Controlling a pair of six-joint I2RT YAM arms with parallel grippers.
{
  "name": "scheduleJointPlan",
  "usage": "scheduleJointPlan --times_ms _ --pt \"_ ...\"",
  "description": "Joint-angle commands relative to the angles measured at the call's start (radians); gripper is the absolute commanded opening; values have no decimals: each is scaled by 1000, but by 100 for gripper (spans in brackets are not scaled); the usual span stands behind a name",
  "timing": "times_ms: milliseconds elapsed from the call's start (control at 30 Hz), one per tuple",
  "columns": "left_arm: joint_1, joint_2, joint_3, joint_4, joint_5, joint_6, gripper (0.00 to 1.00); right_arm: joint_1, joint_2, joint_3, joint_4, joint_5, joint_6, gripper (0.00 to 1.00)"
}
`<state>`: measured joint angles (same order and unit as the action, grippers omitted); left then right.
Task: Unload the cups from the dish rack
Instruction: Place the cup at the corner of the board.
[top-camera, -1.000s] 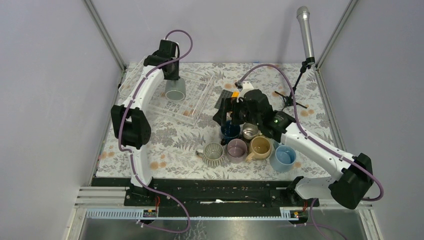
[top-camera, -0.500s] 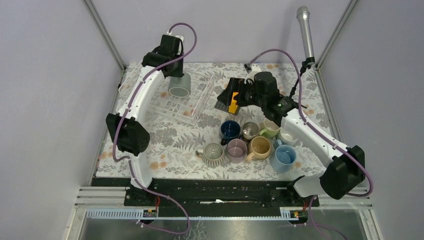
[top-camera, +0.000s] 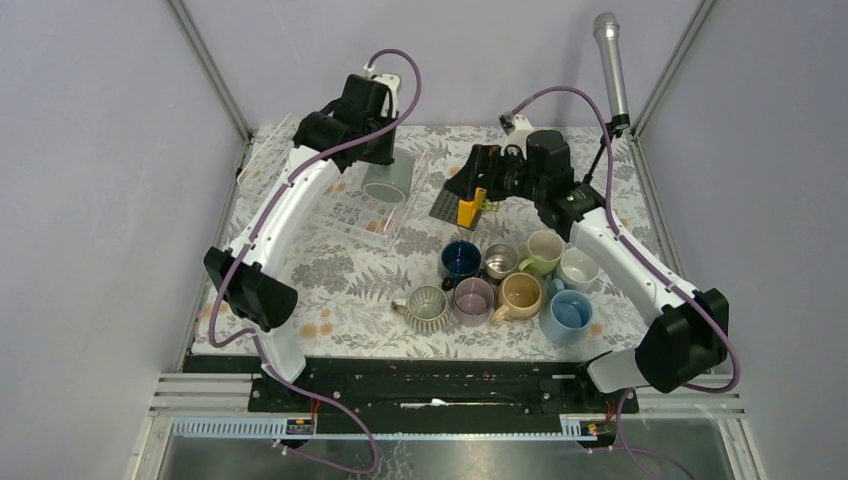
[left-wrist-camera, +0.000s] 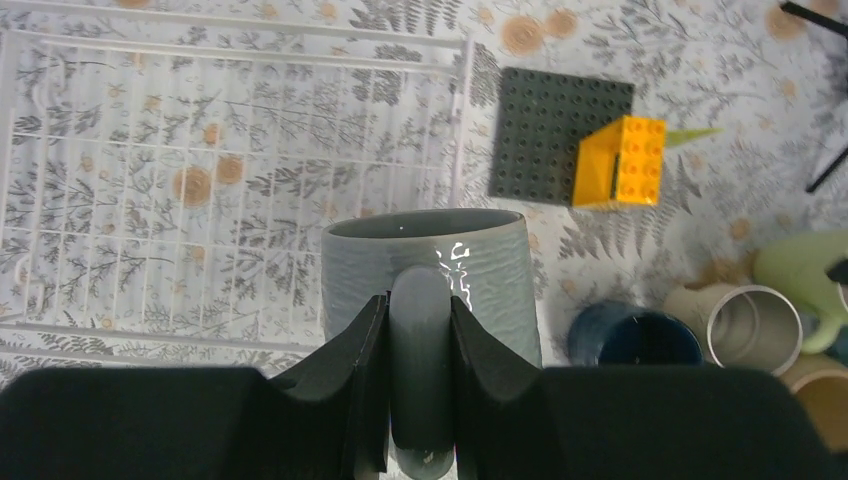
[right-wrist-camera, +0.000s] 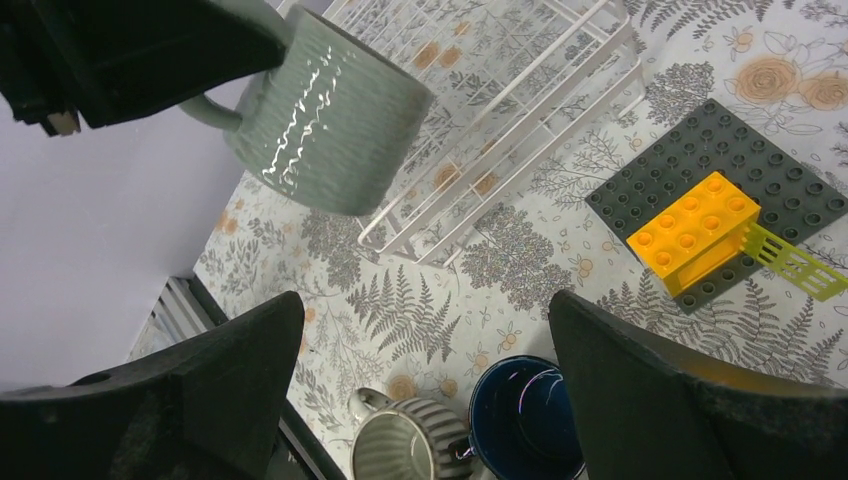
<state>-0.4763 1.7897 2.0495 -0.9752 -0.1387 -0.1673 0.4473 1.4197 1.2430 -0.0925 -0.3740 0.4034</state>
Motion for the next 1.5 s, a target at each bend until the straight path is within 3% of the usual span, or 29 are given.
scheduleJointPlan --times_ms 0,400,667,800,1133,1467 --pt "-66 -89 75 16 3 -14 0 -31 -42 18 48 -107 -56 100" --pt "-253 -160 13 -16 103 13 0 -101 -138 -109 186 -407 -92 100" --pt "-270 -253 -72 -8 247 67 0 -118 -180 -172 242 -599 -68 100" --pt "-283 -291 -115 3 295 92 0 -118 -183 -206 347 -676 13 100" --pt "-298 -277 -98 3 331 104 0 -116 -122 -252 641 -797 220 100" --pt "-306 -231 -62 3 352 112 0 -101 -61 -277 744 -862 297 97"
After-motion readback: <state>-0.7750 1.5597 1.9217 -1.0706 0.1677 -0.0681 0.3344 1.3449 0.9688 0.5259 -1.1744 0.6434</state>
